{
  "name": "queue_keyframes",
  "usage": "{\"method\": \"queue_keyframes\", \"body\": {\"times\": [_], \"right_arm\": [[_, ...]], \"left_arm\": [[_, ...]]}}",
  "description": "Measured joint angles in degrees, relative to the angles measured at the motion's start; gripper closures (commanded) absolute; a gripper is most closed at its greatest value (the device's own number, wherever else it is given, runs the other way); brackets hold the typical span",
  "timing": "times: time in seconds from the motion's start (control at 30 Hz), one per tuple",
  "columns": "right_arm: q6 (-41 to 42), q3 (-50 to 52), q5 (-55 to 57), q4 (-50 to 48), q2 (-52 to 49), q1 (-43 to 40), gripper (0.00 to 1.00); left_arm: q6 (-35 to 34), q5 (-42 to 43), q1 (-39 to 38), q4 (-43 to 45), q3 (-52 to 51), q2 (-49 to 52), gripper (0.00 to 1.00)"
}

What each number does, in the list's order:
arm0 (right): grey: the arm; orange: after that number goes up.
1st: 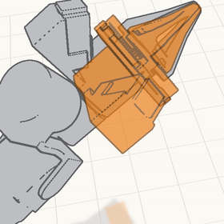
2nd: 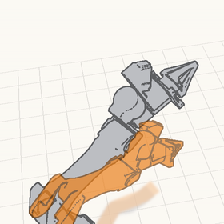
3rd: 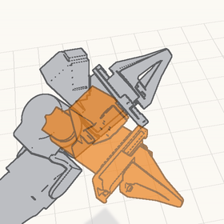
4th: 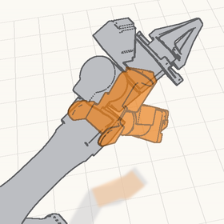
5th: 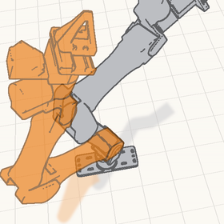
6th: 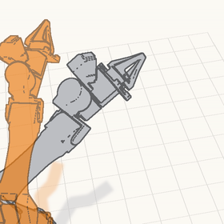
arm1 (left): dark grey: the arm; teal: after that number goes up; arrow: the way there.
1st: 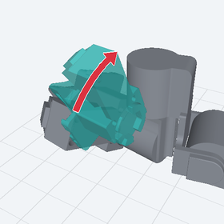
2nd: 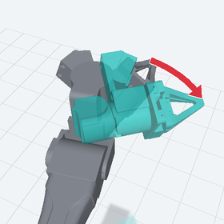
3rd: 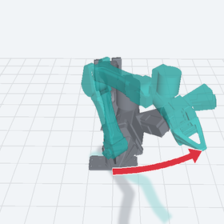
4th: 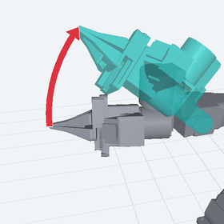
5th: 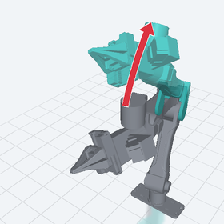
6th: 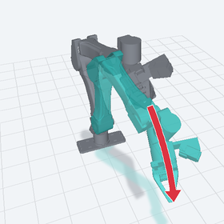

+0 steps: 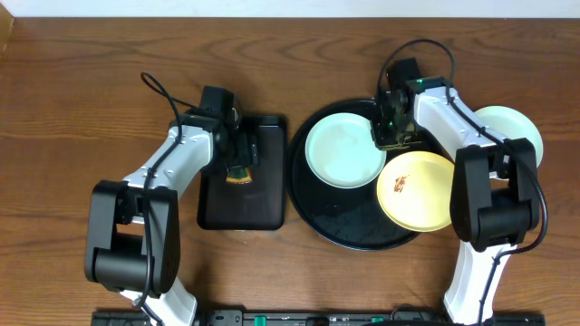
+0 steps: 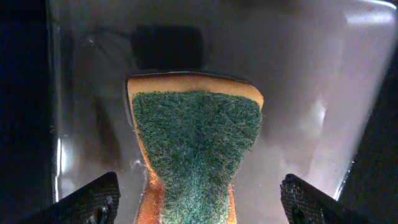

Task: Clean dirty plates on tray and stack at the side
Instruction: 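Return the sponge with left gripper over the small black tray, then lift the second pale green plate with right gripper and carry it right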

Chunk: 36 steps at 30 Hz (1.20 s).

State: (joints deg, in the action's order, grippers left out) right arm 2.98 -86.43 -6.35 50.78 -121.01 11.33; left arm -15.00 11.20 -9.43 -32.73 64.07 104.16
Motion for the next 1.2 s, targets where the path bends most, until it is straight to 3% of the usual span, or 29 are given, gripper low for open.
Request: {"method": "queue_keyframes", "body": {"times": [0.3,0.43,0.87,1.2], "right_arm": [[0.00,0.87,-0.26,-1.44,0.00,0.00,0.85],[-0.11,1.70,-0.57,-2.91,0.52,0.28,0.99],[0.00,-6.91,2.40,5.57,1.77,0.44,0.99],[-0.68,-7.63,10.36,8.81,8.96,0.44,0.99]], "left_arm": [[0.00,0.00,0.00,0.00,0.00,0.00,0.15],[0.00,0.00,0.00,0.00,0.00,0.00,0.15],[0.00,0.00,0.00,0.02,0.00,0.00,0.15],[0.00,0.00,0.00,0.02,0.00,0.00,0.14]]}}
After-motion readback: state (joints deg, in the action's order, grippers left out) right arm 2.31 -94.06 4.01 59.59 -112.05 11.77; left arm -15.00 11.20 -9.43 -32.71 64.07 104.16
